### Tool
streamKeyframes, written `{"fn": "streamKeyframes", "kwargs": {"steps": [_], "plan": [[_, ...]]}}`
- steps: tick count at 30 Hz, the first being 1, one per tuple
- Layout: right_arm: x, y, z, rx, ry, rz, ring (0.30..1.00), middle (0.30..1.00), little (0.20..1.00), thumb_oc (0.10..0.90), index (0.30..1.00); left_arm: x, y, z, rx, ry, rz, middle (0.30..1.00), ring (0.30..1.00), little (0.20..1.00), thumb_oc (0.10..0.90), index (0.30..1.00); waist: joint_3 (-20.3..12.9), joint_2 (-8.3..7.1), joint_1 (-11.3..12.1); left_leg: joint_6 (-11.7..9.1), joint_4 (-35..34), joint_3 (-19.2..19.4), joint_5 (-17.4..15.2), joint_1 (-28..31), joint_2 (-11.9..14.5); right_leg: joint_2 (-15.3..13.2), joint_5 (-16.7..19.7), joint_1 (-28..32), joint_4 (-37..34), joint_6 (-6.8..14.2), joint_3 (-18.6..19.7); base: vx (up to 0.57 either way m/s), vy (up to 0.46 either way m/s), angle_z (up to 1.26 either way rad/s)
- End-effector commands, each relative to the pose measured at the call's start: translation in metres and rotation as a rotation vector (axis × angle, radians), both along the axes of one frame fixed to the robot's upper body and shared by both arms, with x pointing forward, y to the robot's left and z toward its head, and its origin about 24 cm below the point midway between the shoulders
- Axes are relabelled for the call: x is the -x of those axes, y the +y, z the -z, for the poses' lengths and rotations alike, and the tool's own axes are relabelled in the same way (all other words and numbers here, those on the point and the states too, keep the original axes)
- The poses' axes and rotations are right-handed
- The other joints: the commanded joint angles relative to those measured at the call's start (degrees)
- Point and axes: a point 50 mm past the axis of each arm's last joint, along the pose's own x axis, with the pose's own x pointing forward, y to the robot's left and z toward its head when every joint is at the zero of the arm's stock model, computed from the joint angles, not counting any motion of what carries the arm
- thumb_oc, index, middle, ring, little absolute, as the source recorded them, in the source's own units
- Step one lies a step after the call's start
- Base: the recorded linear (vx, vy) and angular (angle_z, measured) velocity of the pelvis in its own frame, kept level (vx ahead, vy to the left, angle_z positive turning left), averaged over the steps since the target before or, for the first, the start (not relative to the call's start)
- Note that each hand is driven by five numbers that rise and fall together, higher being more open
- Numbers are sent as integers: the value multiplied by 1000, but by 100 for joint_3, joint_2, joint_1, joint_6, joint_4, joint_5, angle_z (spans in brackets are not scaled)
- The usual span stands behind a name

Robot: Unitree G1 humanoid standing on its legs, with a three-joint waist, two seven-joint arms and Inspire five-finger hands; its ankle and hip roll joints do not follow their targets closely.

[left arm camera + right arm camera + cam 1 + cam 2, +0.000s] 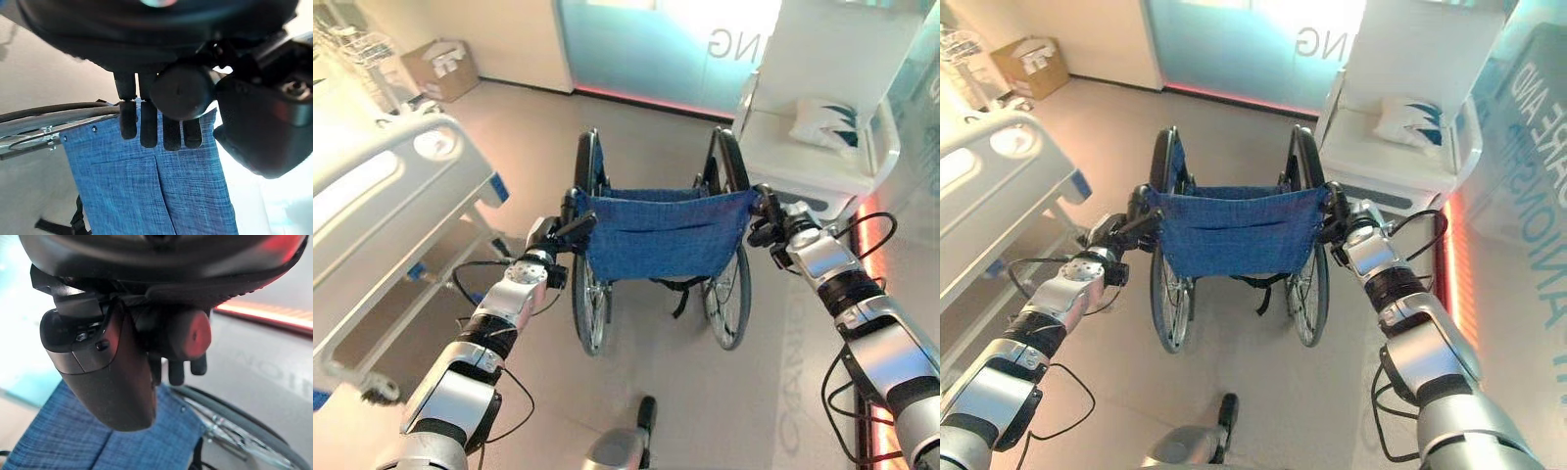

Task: Push the wheelchair next to the bed

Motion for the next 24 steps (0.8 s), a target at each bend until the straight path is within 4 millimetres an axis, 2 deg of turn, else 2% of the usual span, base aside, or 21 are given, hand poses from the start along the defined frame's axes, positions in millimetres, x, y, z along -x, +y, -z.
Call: {"fn": "streamKeyframes", "kwargs": {"steps": [1,5,6,9,11,14,17,19,21,23,24], "plan": [[-5,36,-12,148,-137,-264,300,300,300,400,300,-17,-23,-10,-63,-25,48,300,300,300,400,300,-457,-107,-563,-391,224,-600,-117,-330,-271,-182,2038,-142,264,402,-276,320,141,-36],[-6,30,-14,176,-122,-260,300,300,300,400,300,-18,-31,-9,-59,-23,78,300,300,300,400,300,-508,-96,-668,-402,146,-677,-181,-65,-308,-234,1987,-456,-185,350,-382,311,36,2],[-10,30,-24,187,-130,-254,300,300,300,400,300,-20,-37,-12,-63,-30,101,300,300,300,400,300,-452,-47,-769,-431,129,-820,-293,216,-287,-286,1893,-856,-678,247,-535,316,-50,36],[-12,27,-32,199,-153,-255,300,300,300,400,300,-21,-40,-15,-64,-49,121,300,300,300,400,300,-270,-37,-960,-383,66,-1079,-599,568,-325,-460,2322,-1706,-1197,289,-533,270,-98,12],[-12,23,-41,210,-181,-252,300,300,300,400,300,-20,-41,-17,-70,-62,146,300,300,300,400,300,-94,-62,-1170,-330,53,-1427,-950,867,-391,-596,2794,-2111,-1895,439,-352,399,-181,44],[-12,26,-49,224,-190,-257,300,300,300,400,300,-20,-44,-16,-74,-58,173,300,300,300,400,300,-25,-40,-1241,-340,146,-1664,-1117,968,-328,-700,2894,-2165,-2479,504,-146,375,-203,87],[-13,30,-53,235,-180,-279,300,300,300,400,300,-20,-44,-14,-86,-42,194,300,300,300,400,300,-17,-79,-1225,-382,332,-1769,-1266,962,-271,-770,2902,-2094,-2384,505,16,350,-315,79],[-14,28,-52,254,-166,-296,300,300,300,400,300,-18,-43,-11,-108,-25,217,300,300,300,400,300,-64,-164,-1181,-529,528,-1785,-1420,979,-104,-794,2869,-1931,-2301,451,-12,377,-421,53],[-13,27,-50,267,-135,-328,300,300,300,400,300,-12,-41,1,-93,9,205,300,300,300,400,300,-127,-201,-1148,-698,651,-1752,-1432,1044,164,-764,2751,-1844,-1985,399,-184,384,-400,27],[-12,29,-49,289,-124,-355,300,300,300,400,300,-7,-36,10,-116,48,202,300,300,300,400,300,-160,-229,-1144,-860,718,-1587,-1235,1133,484,-758,2644,-1769,-1869,342,-460,366,-353,1],[-11,26,-51,301,-108,-372,300,300,300,400,300,-3,-34,16,-116,75,199,300,300,300,400,300,-193,-238,-1176,-980,783,-1444,-838,1136,779,-694,2589,-1640,-1947,255,-621,286,-286,-12]]}}
